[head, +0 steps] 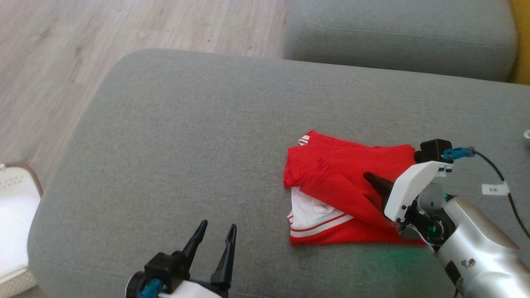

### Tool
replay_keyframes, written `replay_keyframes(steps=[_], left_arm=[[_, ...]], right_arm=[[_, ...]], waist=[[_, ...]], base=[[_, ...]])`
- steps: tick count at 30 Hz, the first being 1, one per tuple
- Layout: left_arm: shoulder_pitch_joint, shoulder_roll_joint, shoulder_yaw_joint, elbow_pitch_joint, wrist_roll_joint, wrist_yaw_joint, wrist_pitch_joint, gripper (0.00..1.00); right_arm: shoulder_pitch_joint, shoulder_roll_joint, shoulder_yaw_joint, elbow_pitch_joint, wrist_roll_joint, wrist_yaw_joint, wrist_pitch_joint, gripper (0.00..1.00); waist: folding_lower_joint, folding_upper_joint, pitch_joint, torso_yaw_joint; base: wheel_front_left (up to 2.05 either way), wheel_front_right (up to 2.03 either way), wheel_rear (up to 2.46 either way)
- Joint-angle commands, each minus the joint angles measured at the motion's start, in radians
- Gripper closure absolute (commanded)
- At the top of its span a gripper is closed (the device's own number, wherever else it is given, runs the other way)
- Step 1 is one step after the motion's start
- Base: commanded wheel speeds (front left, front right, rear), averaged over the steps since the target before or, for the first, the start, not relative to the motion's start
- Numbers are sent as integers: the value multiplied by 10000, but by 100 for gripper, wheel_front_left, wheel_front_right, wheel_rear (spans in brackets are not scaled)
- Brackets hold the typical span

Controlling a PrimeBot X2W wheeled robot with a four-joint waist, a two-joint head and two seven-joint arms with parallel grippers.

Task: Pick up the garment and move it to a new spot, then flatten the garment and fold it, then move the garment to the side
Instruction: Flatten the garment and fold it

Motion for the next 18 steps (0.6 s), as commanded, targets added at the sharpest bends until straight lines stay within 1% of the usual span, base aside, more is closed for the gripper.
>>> replay_keyframes(steps=[1,3,5,8,9,10,11,12,14,15,16,17,18], left_arm=[[-656,-88,204,-288,-68,21,-124,0],[-719,-88,129,-249,-138,92,-124,0],[-757,-88,87,-234,-186,151,-124,0],[-795,-88,123,-201,-211,199,-124,0],[-808,-88,202,-200,-187,220,-124,0],[-808,-88,240,-208,-163,223,-124,0],[-796,-88,279,-213,-135,220,-124,0],[-773,-88,326,-219,-108,214,-124,0],[-705,-89,452,-241,-62,203,-124,0],[-705,-89,452,-241,-62,203,-124,0],[-666,-89,522,-247,-38,195,-124,0],[-620,-88,599,-254,-20,191,-124,0],[-573,-88,680,-273,-5,188,-124,0]], right_arm=[[-445,-140,355,-26,-106,65,87,100],[-535,-55,636,222,284,65,516,100],[-534,-39,911,34,856,65,989,100],[-266,-245,1375,-967,1972,65,1895,100],[44,-541,1587,-1964,2873,65,2576,100],[199,-793,1675,-2472,3198,65,2839,100],[311,-1122,1732,-2970,3330,65,2890,100],[390,-1466,1728,-3414,3297,65,2686,100],[523,-2064,1617,-4125,3006,65,1819,100],[523,-2064,1617,-4125,3006,65,1819,100],[605,-2315,1522,-4346,2758,65,1203,90],[700,-2526,1459,-4503,2475,65,589,56],[805,-2702,1395,-4614,2195,65,-24,0]], waist=[[0,0,192,219],[0,0,226,270],[0,0,244,271],[0,0,205,207],[0,0,169,110],[0,0,138,60],[0,0,99,4],[0,0,63,-63],[0,0,-32,-221],[0,0,-32,-221],[0,0,-94,-300],[0,0,-164,-391],[0,0,-218,-484]], base=[[0,0,0],[0,0,0],[0,0,0],[0,0,0],[0,0,0],[0,0,0],[0,0,0],[0,0,0],[0,0,0],[0,0,0],[0,0,0],[0,0,0],[0,0,0]])
